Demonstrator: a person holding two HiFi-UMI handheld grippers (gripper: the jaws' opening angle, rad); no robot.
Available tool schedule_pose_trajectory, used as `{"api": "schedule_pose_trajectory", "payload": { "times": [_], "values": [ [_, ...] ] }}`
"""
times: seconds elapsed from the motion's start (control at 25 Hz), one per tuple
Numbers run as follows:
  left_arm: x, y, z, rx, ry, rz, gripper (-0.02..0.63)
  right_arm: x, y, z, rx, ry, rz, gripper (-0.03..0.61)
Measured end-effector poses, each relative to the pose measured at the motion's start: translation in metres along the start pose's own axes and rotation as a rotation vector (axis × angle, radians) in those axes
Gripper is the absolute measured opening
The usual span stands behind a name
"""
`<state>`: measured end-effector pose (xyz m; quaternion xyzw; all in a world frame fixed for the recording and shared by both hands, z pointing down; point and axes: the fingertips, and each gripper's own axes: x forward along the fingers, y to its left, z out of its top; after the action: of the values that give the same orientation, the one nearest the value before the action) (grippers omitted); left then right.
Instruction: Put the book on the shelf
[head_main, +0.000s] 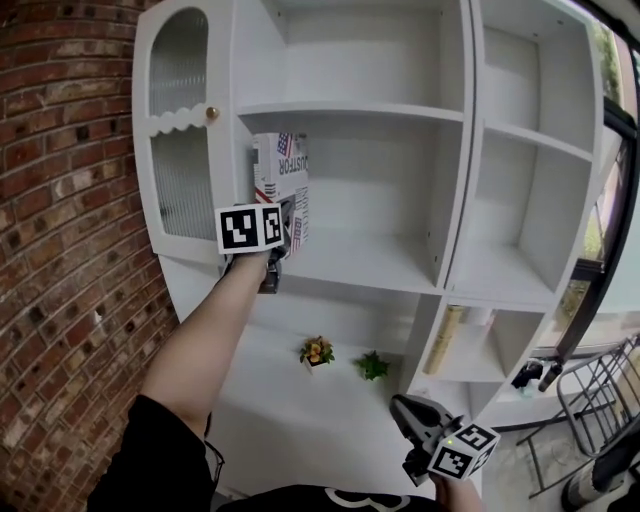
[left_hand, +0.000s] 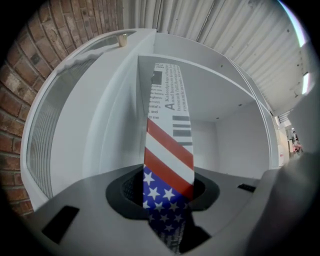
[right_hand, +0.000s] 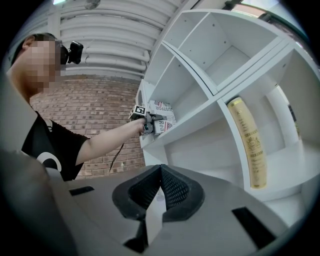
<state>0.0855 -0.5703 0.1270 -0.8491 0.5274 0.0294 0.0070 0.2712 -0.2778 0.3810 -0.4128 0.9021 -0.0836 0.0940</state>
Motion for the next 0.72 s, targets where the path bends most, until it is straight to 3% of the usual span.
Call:
{"api": "schedule_pose_trajectory", "payload": {
  "times": [0.72],
  "values": [
    [0.028, 0.004, -0.012, 0.018, 0.006, 0.013, 0.159, -0.036, -0.023, -0.007, 0.014, 0.022, -0.075, 0.011]
  ]
}}
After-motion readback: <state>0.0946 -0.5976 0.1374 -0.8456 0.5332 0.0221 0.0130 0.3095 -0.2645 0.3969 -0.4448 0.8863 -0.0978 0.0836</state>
